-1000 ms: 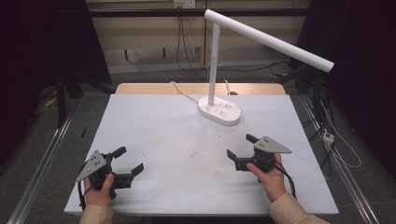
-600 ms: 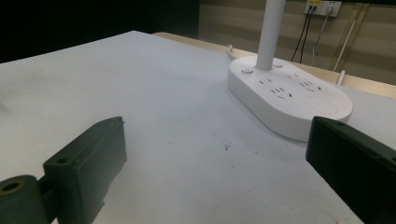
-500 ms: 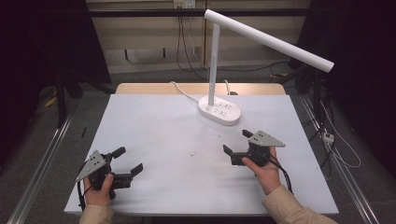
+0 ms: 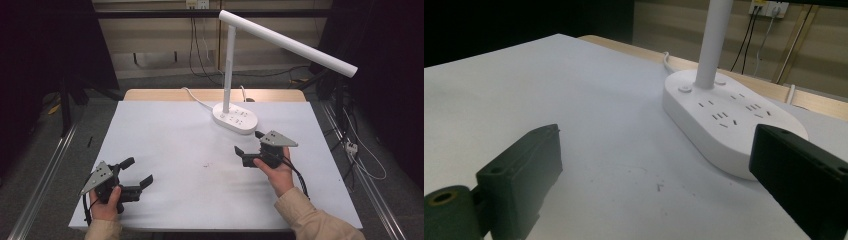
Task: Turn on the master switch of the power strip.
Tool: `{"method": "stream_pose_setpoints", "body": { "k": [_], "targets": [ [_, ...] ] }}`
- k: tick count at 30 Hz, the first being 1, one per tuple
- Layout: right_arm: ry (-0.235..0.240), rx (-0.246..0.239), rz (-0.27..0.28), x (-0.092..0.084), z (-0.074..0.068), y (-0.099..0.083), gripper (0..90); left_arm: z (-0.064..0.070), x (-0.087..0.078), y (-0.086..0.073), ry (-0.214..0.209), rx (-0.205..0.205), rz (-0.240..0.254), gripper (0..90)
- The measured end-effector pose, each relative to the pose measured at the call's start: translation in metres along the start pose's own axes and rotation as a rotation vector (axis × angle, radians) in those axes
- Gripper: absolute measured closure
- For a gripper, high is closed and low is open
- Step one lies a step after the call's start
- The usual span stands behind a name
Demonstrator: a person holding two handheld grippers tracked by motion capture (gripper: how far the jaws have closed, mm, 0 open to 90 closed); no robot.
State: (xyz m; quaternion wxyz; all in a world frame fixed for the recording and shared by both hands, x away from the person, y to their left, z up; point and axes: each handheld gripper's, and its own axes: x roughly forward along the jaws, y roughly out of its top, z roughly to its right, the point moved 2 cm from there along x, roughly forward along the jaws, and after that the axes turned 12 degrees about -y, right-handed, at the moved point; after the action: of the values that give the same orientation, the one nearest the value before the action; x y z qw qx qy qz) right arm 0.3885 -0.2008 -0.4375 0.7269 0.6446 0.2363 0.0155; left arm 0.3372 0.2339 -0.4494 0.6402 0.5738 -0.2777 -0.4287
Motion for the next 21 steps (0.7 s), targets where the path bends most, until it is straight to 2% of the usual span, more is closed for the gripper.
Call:
{"method": "stream_pose_setpoints", "body": {
  "k": [19, 21],
  "targets": [
    [-0.018, 0.001, -0.015, 0.026, 0.008, 0.009, 7.9, 0.0, 0.002, -0.001, -0.007, 0.001, -0.009, 2.4],
    [-0.017, 0.015, -0.009, 0.028, 0.01, 0.01, 8.7, 0.0, 0.002, -0.001, -0.007, 0.003, -0.009, 2.4]
  ]
}}
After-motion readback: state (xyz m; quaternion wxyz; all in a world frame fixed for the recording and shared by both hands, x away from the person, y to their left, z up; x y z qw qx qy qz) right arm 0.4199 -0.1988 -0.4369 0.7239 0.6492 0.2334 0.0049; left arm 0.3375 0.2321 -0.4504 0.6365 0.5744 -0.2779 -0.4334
